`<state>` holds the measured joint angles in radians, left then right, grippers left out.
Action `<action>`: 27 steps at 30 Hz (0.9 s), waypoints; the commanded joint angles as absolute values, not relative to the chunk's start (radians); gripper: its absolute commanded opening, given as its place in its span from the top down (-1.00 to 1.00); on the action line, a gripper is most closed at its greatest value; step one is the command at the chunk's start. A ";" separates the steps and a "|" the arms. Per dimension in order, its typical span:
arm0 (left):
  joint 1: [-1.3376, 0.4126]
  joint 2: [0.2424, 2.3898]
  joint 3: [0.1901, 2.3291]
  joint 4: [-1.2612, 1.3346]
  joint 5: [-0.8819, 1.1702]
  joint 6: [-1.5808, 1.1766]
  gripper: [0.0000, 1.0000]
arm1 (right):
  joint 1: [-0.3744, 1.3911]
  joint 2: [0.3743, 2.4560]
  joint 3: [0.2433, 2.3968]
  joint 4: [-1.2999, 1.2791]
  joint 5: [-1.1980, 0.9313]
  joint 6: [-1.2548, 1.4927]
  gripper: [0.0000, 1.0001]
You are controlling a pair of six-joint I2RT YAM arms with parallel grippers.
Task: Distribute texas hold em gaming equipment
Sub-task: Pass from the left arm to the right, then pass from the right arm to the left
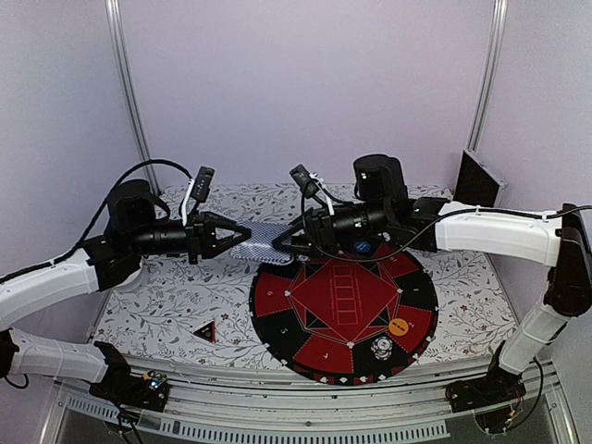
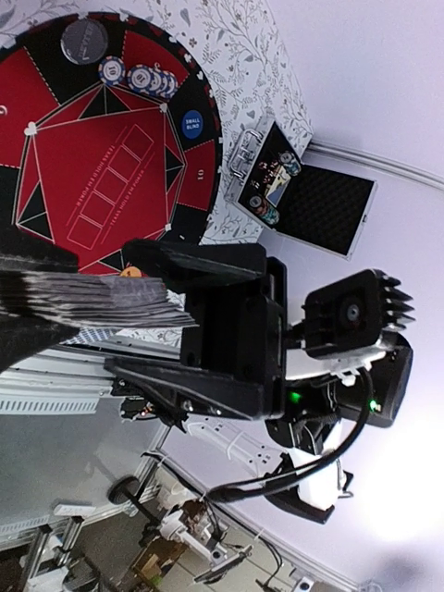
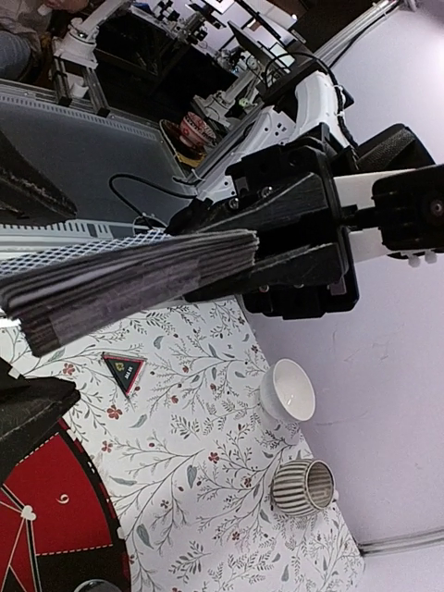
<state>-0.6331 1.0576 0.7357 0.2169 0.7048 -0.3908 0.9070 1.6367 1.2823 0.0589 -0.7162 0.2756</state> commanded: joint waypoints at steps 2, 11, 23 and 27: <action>-0.657 1.030 0.729 0.282 0.722 -0.394 1.00 | 0.910 1.691 1.305 0.114 -0.794 0.317 -0.01; -0.660 1.026 0.711 0.248 0.693 -0.344 1.00 | 0.909 1.690 1.306 0.131 -0.863 0.315 0.92; -0.859 0.881 0.756 -0.094 0.094 0.434 -0.96 | 0.848 1.648 1.352 -0.211 -0.749 0.307 0.96; -1.016 0.989 0.817 -0.206 -0.165 0.692 -0.96 | 0.847 1.668 1.398 -0.304 -0.724 0.312 0.96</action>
<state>-0.9070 0.9012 0.7647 -0.0498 0.1596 0.3298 0.8474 1.6878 1.3319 -0.1837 -0.7597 0.3145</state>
